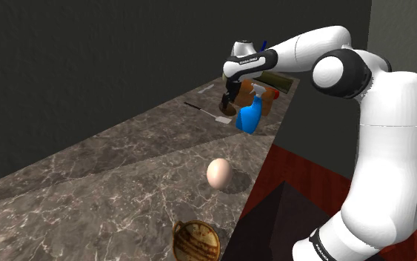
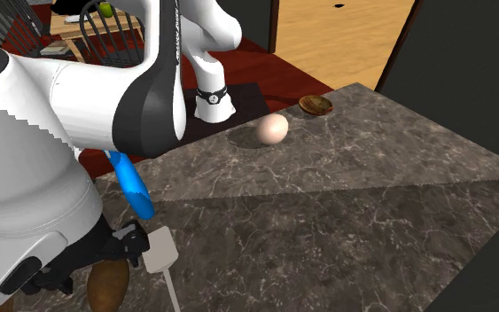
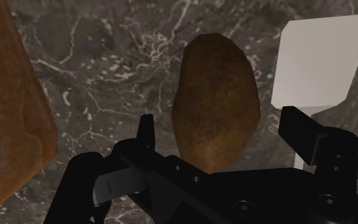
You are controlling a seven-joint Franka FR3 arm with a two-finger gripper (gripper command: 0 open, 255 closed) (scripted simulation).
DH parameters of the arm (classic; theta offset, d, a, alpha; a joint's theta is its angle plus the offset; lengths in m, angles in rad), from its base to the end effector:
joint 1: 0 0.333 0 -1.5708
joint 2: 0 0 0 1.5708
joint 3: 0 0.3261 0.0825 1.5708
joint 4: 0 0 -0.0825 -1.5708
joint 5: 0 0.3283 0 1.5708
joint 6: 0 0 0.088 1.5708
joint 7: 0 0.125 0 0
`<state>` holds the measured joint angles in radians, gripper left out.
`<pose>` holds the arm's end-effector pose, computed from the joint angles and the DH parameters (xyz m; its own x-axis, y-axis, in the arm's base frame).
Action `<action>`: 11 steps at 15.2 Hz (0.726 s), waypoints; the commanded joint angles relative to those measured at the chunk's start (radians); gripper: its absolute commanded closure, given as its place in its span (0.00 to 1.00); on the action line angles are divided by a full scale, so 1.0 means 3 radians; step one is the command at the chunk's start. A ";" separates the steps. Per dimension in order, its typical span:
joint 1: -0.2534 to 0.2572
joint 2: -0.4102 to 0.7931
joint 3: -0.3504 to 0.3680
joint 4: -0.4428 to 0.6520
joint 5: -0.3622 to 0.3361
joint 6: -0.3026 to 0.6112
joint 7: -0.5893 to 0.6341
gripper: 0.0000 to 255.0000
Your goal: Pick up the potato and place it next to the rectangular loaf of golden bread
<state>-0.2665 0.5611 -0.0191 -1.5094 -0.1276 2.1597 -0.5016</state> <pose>0.6416 -0.1933 0.3642 0.9591 0.2828 0.0155 0.2776 -0.9493 0.1474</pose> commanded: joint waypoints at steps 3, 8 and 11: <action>0.0023 -0.0173 0.0010 0.0104 0.0009 -0.0278 -0.0006 0.00; 0.0023 -0.0173 0.0010 0.0104 0.0009 -0.0278 -0.0006 0.00; 0.0023 -0.0173 0.0010 0.0103 0.0009 -0.0277 -0.0006 0.00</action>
